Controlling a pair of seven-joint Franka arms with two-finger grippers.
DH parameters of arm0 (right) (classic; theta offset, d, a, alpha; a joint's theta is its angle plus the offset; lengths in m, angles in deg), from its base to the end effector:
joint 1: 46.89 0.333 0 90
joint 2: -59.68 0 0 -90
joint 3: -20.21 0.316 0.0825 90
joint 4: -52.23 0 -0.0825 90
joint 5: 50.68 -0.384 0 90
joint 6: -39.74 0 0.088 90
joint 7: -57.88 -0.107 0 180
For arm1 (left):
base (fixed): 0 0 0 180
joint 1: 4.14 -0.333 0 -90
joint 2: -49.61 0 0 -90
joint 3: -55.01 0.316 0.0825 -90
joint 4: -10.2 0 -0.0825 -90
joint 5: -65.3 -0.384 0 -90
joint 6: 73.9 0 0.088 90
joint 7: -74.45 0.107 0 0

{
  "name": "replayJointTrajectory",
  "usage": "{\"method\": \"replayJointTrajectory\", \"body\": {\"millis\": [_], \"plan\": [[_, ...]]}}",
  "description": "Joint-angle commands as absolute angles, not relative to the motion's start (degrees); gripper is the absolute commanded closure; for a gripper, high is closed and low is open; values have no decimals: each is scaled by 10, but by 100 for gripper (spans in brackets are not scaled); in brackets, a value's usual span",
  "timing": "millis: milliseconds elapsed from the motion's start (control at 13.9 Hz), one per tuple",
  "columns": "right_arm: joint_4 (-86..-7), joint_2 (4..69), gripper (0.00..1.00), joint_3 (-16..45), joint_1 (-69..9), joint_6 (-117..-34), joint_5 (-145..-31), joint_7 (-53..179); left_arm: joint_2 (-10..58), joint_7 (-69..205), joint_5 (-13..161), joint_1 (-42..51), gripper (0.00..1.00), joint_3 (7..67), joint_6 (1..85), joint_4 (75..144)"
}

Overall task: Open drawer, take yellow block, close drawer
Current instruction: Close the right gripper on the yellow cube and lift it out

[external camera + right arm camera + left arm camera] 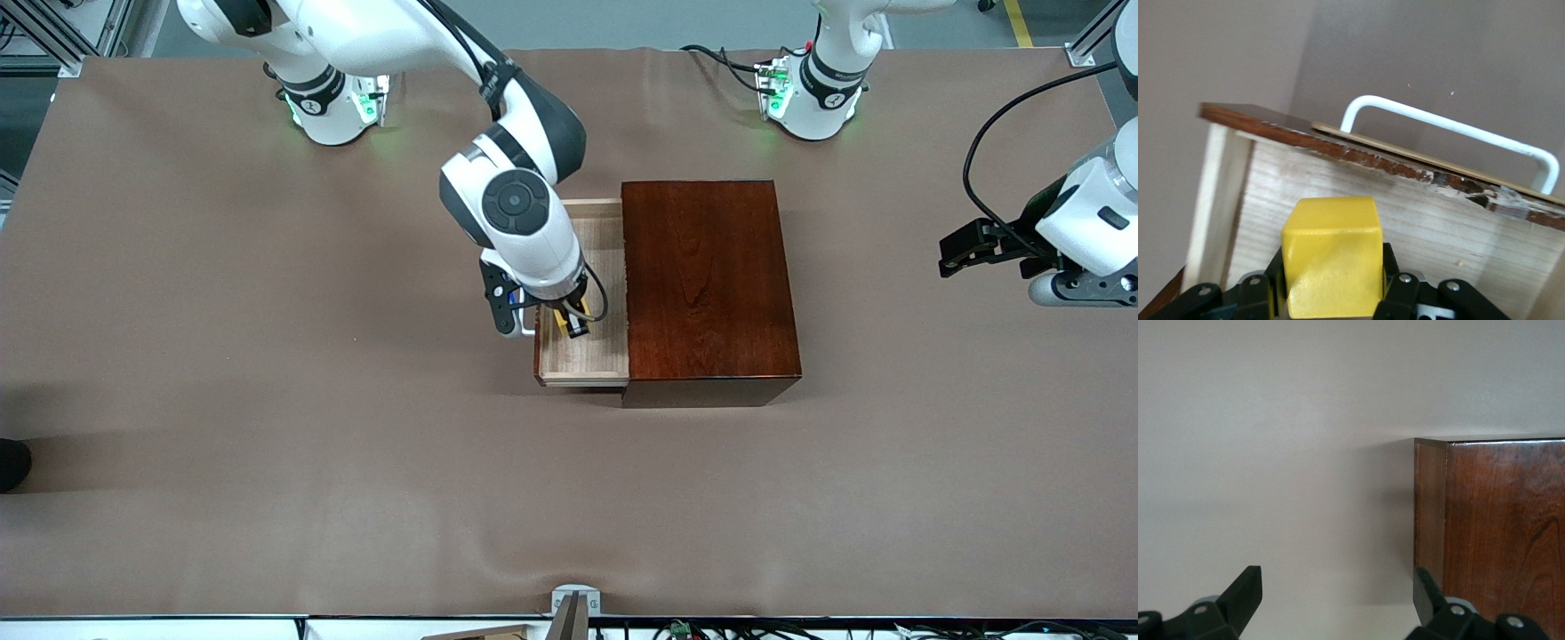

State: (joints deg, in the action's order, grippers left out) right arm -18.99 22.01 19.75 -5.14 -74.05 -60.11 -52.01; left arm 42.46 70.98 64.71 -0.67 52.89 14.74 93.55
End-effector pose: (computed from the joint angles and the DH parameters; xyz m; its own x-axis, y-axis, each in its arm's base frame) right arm 0.5524 0.5008 0.3881 0.3077 -0.9364 -0.1686 -0.9511 -0.3080 -0.0247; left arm 0.5878 -0.0550 0.6057 0.9988 -0.0366 -0.0320 -0.0368 -0.9993 -0.0076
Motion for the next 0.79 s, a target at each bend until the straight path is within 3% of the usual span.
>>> {"method": "replayJointTrajectory", "body": {"millis": [0,433,722], "plan": [[-195,255,100,202,-59,-719,-608,-473,430,708,659,-5,0,531,152,939],[-198,320,100,199,-132,-604,-609,-239,430,709,659,-4,0,530,150,939],[-216,325,100,196,-204,-564,-607,-47,430,715,659,2,0,528,150,937]]}}
